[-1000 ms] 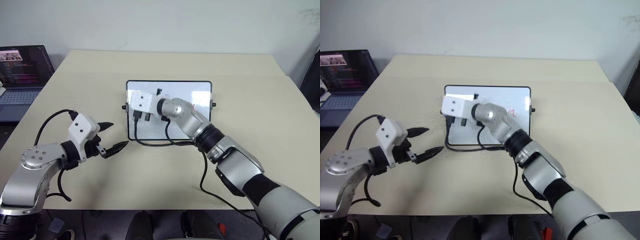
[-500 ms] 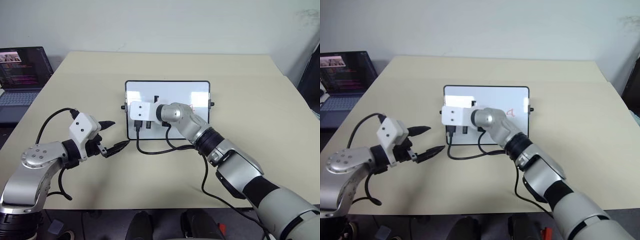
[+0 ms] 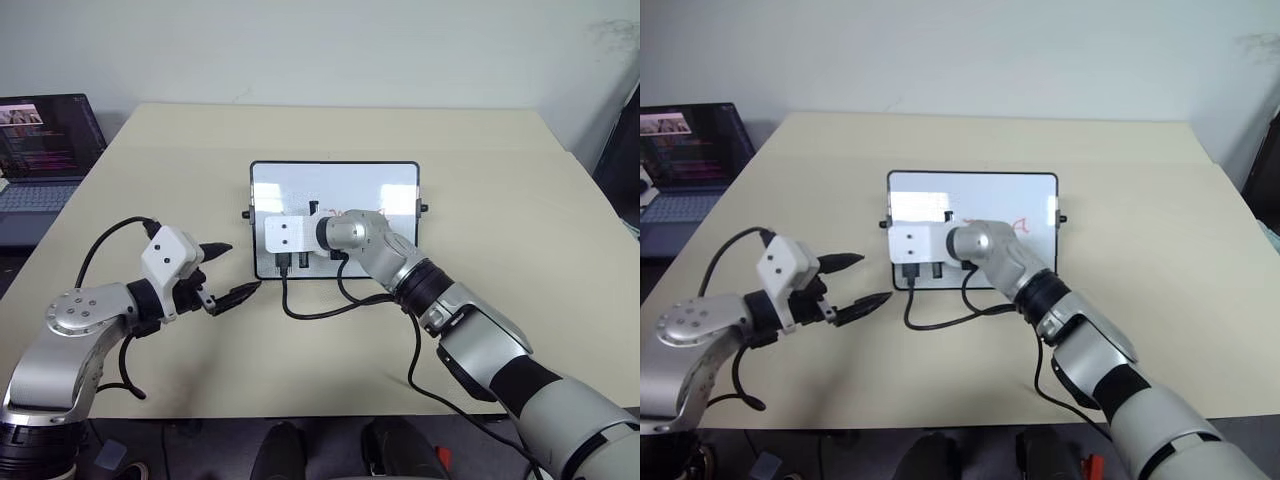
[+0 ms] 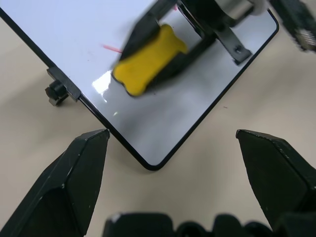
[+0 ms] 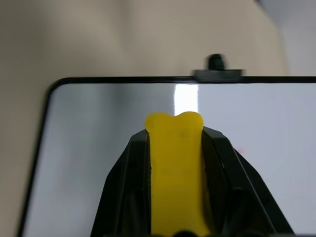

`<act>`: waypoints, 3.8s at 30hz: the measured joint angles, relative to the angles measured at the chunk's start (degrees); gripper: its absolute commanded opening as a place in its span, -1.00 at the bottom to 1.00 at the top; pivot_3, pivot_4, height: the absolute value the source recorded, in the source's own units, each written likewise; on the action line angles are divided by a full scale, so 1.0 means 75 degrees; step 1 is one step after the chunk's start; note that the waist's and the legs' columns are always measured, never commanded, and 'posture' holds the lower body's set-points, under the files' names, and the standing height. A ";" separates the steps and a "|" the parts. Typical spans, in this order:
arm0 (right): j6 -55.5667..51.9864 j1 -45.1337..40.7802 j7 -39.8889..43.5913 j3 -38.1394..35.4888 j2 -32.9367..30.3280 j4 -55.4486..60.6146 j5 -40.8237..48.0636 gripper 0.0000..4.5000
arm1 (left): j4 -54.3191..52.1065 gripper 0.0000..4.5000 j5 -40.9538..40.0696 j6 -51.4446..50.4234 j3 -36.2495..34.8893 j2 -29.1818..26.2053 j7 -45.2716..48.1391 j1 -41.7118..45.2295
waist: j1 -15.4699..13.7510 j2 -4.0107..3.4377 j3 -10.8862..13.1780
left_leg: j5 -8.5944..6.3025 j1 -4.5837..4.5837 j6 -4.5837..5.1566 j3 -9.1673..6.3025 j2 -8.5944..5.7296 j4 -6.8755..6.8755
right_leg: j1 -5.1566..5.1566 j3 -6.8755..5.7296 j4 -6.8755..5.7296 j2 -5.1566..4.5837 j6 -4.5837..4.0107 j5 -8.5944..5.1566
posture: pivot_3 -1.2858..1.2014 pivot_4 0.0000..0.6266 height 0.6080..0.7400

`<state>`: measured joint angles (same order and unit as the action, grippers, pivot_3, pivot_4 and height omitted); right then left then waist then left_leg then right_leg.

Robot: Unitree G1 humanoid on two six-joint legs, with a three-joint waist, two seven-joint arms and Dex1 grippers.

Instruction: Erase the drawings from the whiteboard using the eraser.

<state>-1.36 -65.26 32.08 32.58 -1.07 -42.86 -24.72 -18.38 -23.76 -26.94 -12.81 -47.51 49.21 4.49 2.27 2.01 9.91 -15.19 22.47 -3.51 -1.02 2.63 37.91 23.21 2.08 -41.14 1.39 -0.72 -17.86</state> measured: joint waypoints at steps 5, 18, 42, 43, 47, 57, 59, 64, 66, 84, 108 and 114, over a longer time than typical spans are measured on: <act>-0.0021 -0.0288 -0.0287 -0.0255 -0.0141 -0.0133 -0.0104 -0.53 | 0.0023 1.00 -0.0010 0.0012 0.0009 -0.0001 0.0188 0.0006 | -0.0019 0.0002 -0.0001 | 0.0000 0.0002 0.0001 0.0006 -0.0001 -0.0003 | 0.0000 0.0005 0.0009 0.0000 -0.0001 0.0000 | 0.03 -0.52 1.00; -0.0107 0.0243 0.0168 0.0001 -0.0253 0.0426 -0.0167 -0.53 | 0.0089 1.00 -0.0046 0.0156 0.0097 -0.0001 0.0539 0.0234 | -0.0042 0.0000 -0.0001 | 0.0010 -0.0004 0.0009 -0.0001 0.0000 0.0003 | -0.0004 0.0000 0.0001 0.0004 -0.0003 0.0003 | 0.03 -0.52 1.00; -0.0383 0.0239 0.0391 -0.0277 -0.0455 0.0701 -0.0126 -0.53 | 0.0135 1.00 -0.0057 0.0155 0.0307 0.0059 0.0697 0.0415 | -0.0051 0.0001 -0.0001 | 0.0017 -0.0008 0.0016 0.0002 0.0005 -0.0008 | -0.0005 0.0006 0.0008 0.0015 -0.0011 0.0008 | 0.03 -0.52 1.00; -0.0397 0.0327 0.0576 -0.0259 -0.0469 0.0799 -0.0124 -0.53 | 0.0137 1.00 -0.0057 0.0155 0.0310 0.0059 0.0697 0.0419 | -0.0051 0.0001 -0.0001 | 0.0017 -0.0008 0.0016 0.0002 0.0006 -0.0009 | -0.0005 0.0006 0.0008 0.0015 -0.0011 0.0008 | 0.03 -0.52 1.00; -0.0485 0.0694 0.1211 -0.0069 -0.0534 0.1206 -0.0134 -0.53 | 0.0141 1.00 -0.0056 0.0156 0.0329 0.0060 0.0714 0.0495 | -0.0048 0.0001 0.0000 | 0.0017 -0.0009 0.0016 0.0000 0.0005 -0.0008 | -0.0006 0.0005 0.0007 0.0015 -0.0011 0.0008 | 0.03 -0.52 1.00; -0.1462 0.1402 0.1144 -0.1193 -0.0449 0.2416 0.0933 -0.53 | 0.0382 1.00 -0.0051 0.0188 0.0496 0.0067 0.0814 0.0699 | -0.0062 0.0000 0.0007 | 0.0015 0.0025 0.0014 -0.0009 0.0008 -0.0008 | 0.0007 -0.0003 0.0032 0.0017 -0.0011 0.0007 | 0.03 -0.52 1.00; -0.2223 0.1992 0.1389 -0.1545 -0.0456 0.3521 0.1457 -0.53 | 0.0400 1.00 -0.0050 0.0222 0.0516 0.0116 0.0802 0.0759 | -0.0061 -0.0002 0.0009 | 0.0011 0.0053 0.0012 -0.0015 0.0011 -0.0010 | 0.0025 -0.0010 0.0045 0.0017 -0.0007 0.0004 | 0.03 -0.52 1.00; -0.4283 0.3098 0.1706 -0.2280 -0.0883 0.6618 0.2523 -0.53 | 0.0408 1.00 -0.0052 0.0323 0.0619 0.0299 0.0738 0.0882 | -0.0070 -0.0006 0.0012 | -0.0002 0.0068 0.0004 -0.0015 0.0008 -0.0014 | 0.0034 -0.0007 0.0059 0.0011 0.0004 -0.0004 | 0.03 -0.52 1.00; -0.4883 0.3717 0.1728 -0.2404 -0.1359 0.7691 0.2689 -0.53 | 0.0440 1.00 -0.0052 0.0340 0.0639 0.0323 0.0732 0.0957 | -0.0078 -0.0003 0.0010 | -0.0003 0.0060 0.0005 -0.0018 0.0006 -0.0013 | 0.0023 -0.0010 0.0063 0.0010 0.0006 -0.0006 | 0.03 -0.52 1.00; -0.5047 0.5212 -0.0090 -0.2218 -0.1565 0.8829 0.2779 -0.53 | 0.1430 1.00 0.0083 0.0809 0.1170 0.0668 0.0892 0.1972 | 0.0096 -0.0009 0.0022 | -0.0002 0.0043 0.0004 -0.0009 0.0007 -0.0008 | 0.0022 0.0012 0.0044 0.0060 0.0016 -0.0011 | 0.03 -0.52 1.00; -0.3535 0.3575 -0.0806 -0.1426 -0.1129 0.5313 0.2081 -0.54 | 0.1299 1.00 0.0050 0.0724 0.1174 0.0667 0.0873 0.1896 | 0.0083 -0.0006 0.0020 | -0.0001 0.0039 0.0004 -0.0009 0.0016 -0.0001 | 0.0024 0.0015 0.0022 0.0048 0.0008 -0.0006 | 0.03 -0.52 1.00; -0.3074 0.3187 -0.1533 -0.1790 -0.1191 0.4917 0.1790 -0.54 | 0.1293 1.00 0.0037 0.0646 0.1174 0.0667 0.0876 0.1882 | 0.0082 -0.0006 0.0020 | 0.0000 0.0040 0.0003 -0.0009 0.0014 0.0001 | 0.0023 0.0015 0.0024 0.0048 0.0009 -0.0004 | 0.03 -0.52 1.00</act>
<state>-24.41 -41.36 20.58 19.15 -10.00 -5.99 -11.29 -8.69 -23.48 -22.10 -4.00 -42.51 55.78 18.61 2.89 1.97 10.07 -15.19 22.77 -3.48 -1.09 2.73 37.91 23.39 2.20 -40.96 1.75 -0.65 -17.89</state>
